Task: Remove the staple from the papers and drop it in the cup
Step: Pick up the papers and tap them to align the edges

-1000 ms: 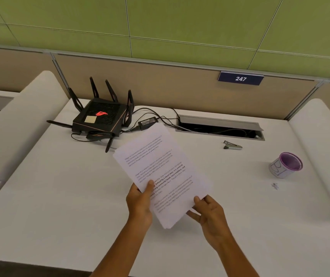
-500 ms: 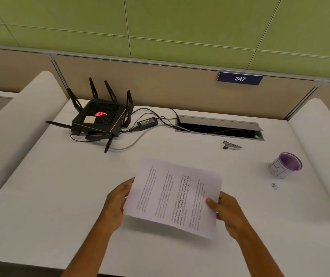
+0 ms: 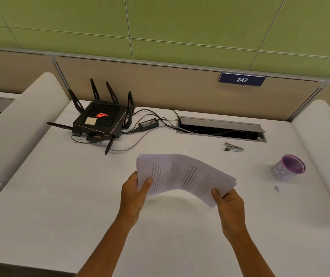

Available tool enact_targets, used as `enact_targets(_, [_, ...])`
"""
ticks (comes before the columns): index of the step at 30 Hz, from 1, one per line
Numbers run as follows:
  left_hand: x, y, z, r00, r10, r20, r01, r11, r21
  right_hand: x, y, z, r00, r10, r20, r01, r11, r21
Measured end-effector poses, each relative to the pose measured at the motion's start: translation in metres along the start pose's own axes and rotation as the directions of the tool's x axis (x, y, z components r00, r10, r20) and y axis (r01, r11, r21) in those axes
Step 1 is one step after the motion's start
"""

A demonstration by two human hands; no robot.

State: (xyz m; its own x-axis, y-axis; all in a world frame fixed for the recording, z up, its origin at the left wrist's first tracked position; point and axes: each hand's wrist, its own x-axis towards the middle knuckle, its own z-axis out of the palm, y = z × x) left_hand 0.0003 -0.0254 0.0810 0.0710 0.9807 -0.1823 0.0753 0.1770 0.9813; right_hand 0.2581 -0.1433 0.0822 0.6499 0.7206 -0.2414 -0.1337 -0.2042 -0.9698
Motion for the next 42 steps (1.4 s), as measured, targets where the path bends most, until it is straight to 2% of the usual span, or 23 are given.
enact_targets(3, [-0.007, -0.017, 0.004, 0.999, -0.036, -0.008, 0.036, 0.998, -0.054, -0.001, 0.020, 0.004, 1.000, 0.005, 0.000, -0.005, 1.000, -0.018])
enact_targets(8, [-0.010, -0.035, 0.007, 0.995, -0.097, -0.026, 0.096, 0.995, -0.032, 0.002, 0.036, 0.012, 1.000, -0.016, 0.003, 0.017, 0.994, -0.108])
enact_targets(16, [-0.004, -0.029, 0.009, 0.997, -0.057, -0.052, 0.054, 0.997, -0.062, 0.006, 0.025, 0.018, 0.999, -0.047, -0.009, 0.046, 0.995, -0.083])
enact_targets(24, [-0.007, -0.043, 0.001, 0.992, -0.125, -0.035, 0.126, 0.991, 0.034, 0.001, 0.040, 0.018, 1.000, 0.012, 0.001, -0.012, 0.987, -0.159])
enact_targets(27, [-0.003, -0.037, -0.003, 0.992, -0.125, -0.008, 0.126, 0.989, 0.082, 0.008, 0.033, 0.011, 0.999, 0.007, 0.039, 0.002, 0.977, -0.213])
enact_targets(30, [-0.002, -0.034, -0.007, 0.988, -0.154, -0.003, 0.153, 0.980, 0.125, 0.017, 0.024, -0.002, 0.994, 0.064, 0.093, -0.040, 0.968, -0.247])
enact_targets(33, [-0.007, -0.033, -0.009, 0.981, -0.194, -0.021, 0.195, 0.975, 0.102, 0.022, 0.017, -0.019, 0.957, 0.192, 0.216, -0.162, 0.975, -0.151])
enact_targets(37, [-0.019, -0.032, -0.010, 0.958, -0.282, -0.052, 0.277, 0.957, -0.090, 0.012, 0.016, -0.027, 0.901, 0.297, 0.315, -0.353, 0.926, 0.136])
enact_targets(39, [-0.028, -0.033, -0.009, 0.943, -0.331, -0.035, 0.316, 0.924, -0.215, -0.001, 0.017, -0.017, 0.904, 0.288, 0.314, -0.368, 0.900, 0.234])
enact_targets(42, [-0.045, -0.035, 0.000, 0.925, -0.379, 0.026, 0.361, 0.856, -0.371, -0.021, 0.018, 0.011, 0.924, 0.256, 0.283, -0.329, 0.909, 0.254])
